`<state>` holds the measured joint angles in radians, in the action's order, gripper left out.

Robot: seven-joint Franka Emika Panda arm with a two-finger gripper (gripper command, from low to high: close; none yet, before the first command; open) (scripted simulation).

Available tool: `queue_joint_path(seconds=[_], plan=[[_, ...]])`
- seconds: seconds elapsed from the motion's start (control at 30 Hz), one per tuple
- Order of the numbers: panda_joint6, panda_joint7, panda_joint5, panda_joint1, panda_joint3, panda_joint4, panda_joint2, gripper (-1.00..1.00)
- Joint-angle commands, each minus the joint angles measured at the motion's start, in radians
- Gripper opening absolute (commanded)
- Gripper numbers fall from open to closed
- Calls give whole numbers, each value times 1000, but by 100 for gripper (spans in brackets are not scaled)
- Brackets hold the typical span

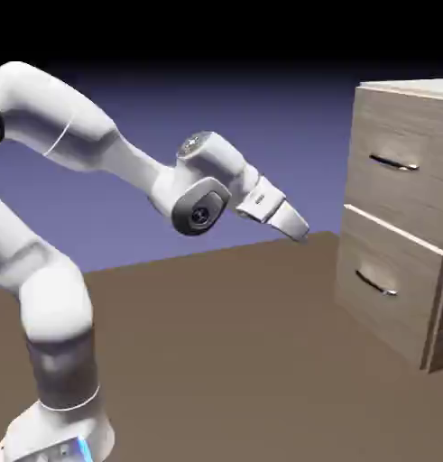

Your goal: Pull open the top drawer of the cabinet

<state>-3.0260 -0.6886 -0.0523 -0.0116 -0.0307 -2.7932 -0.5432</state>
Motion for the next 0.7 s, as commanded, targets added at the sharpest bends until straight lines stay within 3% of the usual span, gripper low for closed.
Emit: queue_joint_path(seconds=[0.0,0.67], plan=[[9,44,-43,-20,-26,14,22,0],[192,913,-910,-412,-535,292,466,0]])
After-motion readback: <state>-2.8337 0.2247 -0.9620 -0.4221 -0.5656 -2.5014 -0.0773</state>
